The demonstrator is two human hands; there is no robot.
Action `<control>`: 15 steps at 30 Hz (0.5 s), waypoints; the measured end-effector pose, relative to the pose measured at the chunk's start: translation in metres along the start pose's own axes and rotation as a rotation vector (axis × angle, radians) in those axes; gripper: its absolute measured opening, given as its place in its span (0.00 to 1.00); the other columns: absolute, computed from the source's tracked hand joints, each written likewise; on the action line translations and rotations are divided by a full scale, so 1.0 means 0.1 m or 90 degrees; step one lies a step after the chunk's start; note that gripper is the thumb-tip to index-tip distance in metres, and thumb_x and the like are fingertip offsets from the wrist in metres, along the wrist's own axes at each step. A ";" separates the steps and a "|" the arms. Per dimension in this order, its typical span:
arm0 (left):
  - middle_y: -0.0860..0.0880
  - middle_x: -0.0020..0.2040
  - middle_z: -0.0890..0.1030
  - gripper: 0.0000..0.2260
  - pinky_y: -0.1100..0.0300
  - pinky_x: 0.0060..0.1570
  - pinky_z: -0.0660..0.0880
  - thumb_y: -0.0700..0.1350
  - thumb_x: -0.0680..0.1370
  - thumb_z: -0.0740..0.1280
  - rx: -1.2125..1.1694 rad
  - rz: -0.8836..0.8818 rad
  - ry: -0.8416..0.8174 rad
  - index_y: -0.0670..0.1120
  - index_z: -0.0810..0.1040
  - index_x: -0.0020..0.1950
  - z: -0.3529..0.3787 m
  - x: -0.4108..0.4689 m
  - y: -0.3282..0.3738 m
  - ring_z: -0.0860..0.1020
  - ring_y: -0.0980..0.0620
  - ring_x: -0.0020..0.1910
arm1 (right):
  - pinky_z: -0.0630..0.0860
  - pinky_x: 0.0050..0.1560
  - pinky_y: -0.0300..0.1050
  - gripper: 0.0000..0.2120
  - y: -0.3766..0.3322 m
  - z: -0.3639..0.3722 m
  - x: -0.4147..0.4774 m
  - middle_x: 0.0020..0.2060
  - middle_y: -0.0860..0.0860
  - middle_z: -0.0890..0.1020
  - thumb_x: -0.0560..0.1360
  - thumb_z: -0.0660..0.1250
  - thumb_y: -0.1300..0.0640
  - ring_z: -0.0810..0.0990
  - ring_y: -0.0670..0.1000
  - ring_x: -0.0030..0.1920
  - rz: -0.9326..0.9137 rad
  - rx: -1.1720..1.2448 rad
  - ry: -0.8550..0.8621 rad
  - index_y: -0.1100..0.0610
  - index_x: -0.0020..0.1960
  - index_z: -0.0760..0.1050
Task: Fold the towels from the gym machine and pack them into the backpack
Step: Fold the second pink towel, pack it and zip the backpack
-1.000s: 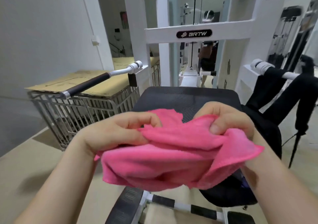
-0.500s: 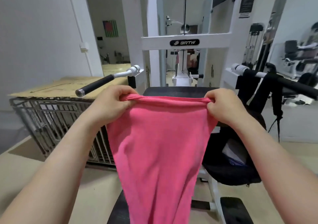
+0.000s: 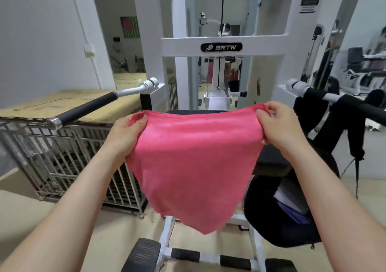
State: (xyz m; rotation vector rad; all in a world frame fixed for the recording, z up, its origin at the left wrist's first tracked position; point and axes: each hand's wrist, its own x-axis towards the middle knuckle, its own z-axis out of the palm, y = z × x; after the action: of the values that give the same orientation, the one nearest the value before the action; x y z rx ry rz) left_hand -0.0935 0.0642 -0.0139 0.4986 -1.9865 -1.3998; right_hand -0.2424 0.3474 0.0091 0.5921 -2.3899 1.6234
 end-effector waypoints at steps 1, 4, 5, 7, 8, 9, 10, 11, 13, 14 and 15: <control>0.50 0.38 0.80 0.09 0.58 0.42 0.72 0.48 0.80 0.64 0.064 0.020 0.017 0.49 0.81 0.45 0.05 0.17 -0.04 0.76 0.54 0.38 | 0.80 0.31 0.48 0.07 0.02 0.02 0.17 0.39 0.47 0.76 0.80 0.59 0.57 0.77 0.51 0.33 -0.033 -0.057 -0.014 0.54 0.50 0.75; 0.50 0.36 0.79 0.12 0.56 0.37 0.69 0.51 0.80 0.62 0.234 0.075 0.057 0.48 0.80 0.43 0.27 0.65 -0.09 0.74 0.51 0.36 | 0.79 0.46 0.57 0.06 0.18 0.10 0.70 0.39 0.46 0.75 0.80 0.59 0.55 0.78 0.55 0.44 -0.058 -0.184 -0.070 0.52 0.51 0.74; 0.51 0.35 0.79 0.12 0.56 0.36 0.68 0.52 0.80 0.62 0.293 0.082 0.067 0.48 0.80 0.42 0.33 0.74 -0.08 0.74 0.52 0.35 | 0.79 0.47 0.58 0.06 0.26 0.14 0.84 0.40 0.48 0.76 0.80 0.59 0.56 0.78 0.57 0.45 -0.050 -0.218 -0.090 0.54 0.50 0.74; 0.51 0.35 0.80 0.13 0.54 0.37 0.71 0.55 0.78 0.64 0.399 0.074 0.075 0.49 0.82 0.41 0.47 0.99 -0.13 0.76 0.51 0.36 | 0.79 0.47 0.59 0.07 0.45 0.25 1.17 0.42 0.54 0.78 0.80 0.59 0.56 0.79 0.58 0.42 -0.029 -0.269 -0.129 0.56 0.49 0.74; 0.49 0.35 0.82 0.15 0.52 0.38 0.73 0.57 0.78 0.65 0.435 0.071 0.074 0.48 0.83 0.41 0.53 1.12 -0.17 0.77 0.49 0.37 | 0.80 0.46 0.59 0.08 0.55 0.30 1.32 0.42 0.55 0.78 0.79 0.59 0.56 0.79 0.58 0.41 -0.016 -0.280 -0.148 0.57 0.49 0.74; 0.47 0.34 0.82 0.17 0.50 0.38 0.74 0.58 0.77 0.65 0.463 0.066 0.073 0.46 0.83 0.41 0.60 1.25 -0.21 0.78 0.47 0.37 | 0.80 0.46 0.59 0.08 0.64 0.35 1.48 0.42 0.55 0.78 0.79 0.59 0.55 0.79 0.58 0.41 -0.005 -0.285 -0.162 0.57 0.50 0.74; 0.45 0.34 0.82 0.19 0.51 0.37 0.74 0.59 0.77 0.65 0.481 0.059 0.073 0.45 0.83 0.41 0.67 1.37 -0.25 0.79 0.45 0.36 | 0.80 0.45 0.58 0.08 0.73 0.40 1.62 0.42 0.55 0.78 0.79 0.59 0.56 0.79 0.58 0.40 0.002 -0.290 -0.168 0.58 0.49 0.75; 0.44 0.33 0.82 0.20 0.52 0.34 0.72 0.59 0.77 0.64 0.492 0.048 0.074 0.44 0.83 0.41 0.74 1.50 -0.28 0.78 0.45 0.35 | 0.80 0.45 0.57 0.08 0.79 0.45 1.76 0.41 0.55 0.79 0.79 0.59 0.56 0.79 0.58 0.40 0.003 -0.299 -0.169 0.58 0.48 0.75; 0.45 0.29 0.78 0.19 0.56 0.30 0.66 0.58 0.77 0.65 0.474 0.013 0.079 0.45 0.81 0.36 0.89 1.73 -0.30 0.75 0.46 0.30 | 0.78 0.42 0.52 0.09 0.89 0.53 2.00 0.39 0.56 0.79 0.78 0.58 0.57 0.79 0.58 0.39 -0.007 -0.322 -0.169 0.59 0.45 0.74; 0.47 0.26 0.75 0.18 0.57 0.29 0.63 0.56 0.78 0.65 0.432 -0.009 0.072 0.46 0.79 0.33 0.96 1.84 -0.31 0.72 0.47 0.28 | 0.78 0.41 0.51 0.09 0.94 0.56 2.11 0.37 0.56 0.79 0.78 0.58 0.58 0.79 0.58 0.38 -0.003 -0.322 -0.173 0.60 0.43 0.74; 0.49 0.26 0.73 0.17 0.58 0.29 0.61 0.54 0.78 0.66 0.372 -0.029 0.056 0.46 0.78 0.33 1.02 1.96 -0.35 0.69 0.47 0.27 | 0.78 0.39 0.50 0.09 0.98 0.57 2.21 0.35 0.56 0.79 0.77 0.59 0.58 0.79 0.58 0.37 0.008 -0.318 -0.181 0.60 0.41 0.73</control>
State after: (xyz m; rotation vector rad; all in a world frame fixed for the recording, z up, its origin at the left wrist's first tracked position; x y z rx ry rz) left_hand -0.3075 -0.0027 -0.0125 0.8481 -2.3097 -0.7822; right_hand -0.4801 0.2776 -0.0126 0.7418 -2.8546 0.9263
